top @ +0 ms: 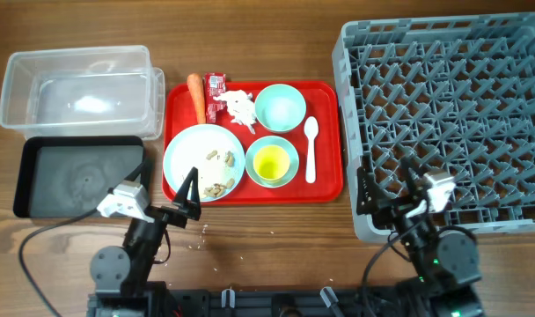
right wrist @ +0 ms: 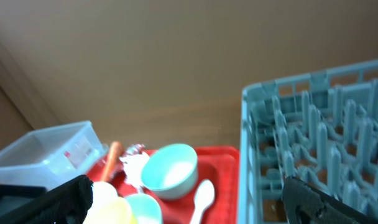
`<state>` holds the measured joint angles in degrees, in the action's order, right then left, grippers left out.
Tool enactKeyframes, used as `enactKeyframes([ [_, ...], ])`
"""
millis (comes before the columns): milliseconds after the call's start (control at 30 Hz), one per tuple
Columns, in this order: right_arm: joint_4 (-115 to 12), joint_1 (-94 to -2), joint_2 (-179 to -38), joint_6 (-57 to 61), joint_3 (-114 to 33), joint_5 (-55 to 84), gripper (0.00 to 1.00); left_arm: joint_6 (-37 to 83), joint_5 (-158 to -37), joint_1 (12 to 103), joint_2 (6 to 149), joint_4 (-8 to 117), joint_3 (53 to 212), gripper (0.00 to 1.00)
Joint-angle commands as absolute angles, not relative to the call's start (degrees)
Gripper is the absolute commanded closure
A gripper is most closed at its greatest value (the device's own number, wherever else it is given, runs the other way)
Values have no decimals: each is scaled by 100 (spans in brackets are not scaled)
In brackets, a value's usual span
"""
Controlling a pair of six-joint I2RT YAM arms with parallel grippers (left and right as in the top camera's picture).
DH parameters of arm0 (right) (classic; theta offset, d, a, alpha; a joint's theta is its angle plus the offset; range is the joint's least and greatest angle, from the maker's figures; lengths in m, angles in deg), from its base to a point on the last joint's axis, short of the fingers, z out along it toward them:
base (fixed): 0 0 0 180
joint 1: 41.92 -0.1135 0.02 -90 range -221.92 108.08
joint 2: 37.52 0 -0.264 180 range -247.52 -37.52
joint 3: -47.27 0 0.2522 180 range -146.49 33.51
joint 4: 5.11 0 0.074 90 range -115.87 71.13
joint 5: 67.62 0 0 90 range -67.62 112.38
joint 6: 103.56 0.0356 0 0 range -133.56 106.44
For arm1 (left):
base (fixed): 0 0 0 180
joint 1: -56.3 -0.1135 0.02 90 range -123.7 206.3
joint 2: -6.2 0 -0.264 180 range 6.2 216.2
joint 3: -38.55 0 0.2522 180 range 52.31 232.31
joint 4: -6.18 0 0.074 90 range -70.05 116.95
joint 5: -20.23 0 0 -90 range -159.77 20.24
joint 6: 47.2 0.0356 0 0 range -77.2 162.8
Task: Sort waste into correct bins and load items into the dishwasher rack
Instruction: 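Raise both arms from rest toward the red tray, then grasp the yellow cup with the left gripper and lift it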
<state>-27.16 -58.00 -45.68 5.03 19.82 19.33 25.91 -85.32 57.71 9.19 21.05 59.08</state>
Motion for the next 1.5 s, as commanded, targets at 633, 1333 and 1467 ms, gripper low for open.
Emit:
enactKeyframes([
  [633,-6423,-5487,-9986,1003,-3244,1391,0,1966,-9600,6654,8405,6629,12358,4],
  [1333,-6932,-5358,-10660,1067,-3242,1336,0,1833,-7520,8678,10730,6299,12360,93],
  [1467,-6930,-5358,-10657,1062,-3242,1338,0,1831,-7528,8665,10468,6330,12360,96],
])
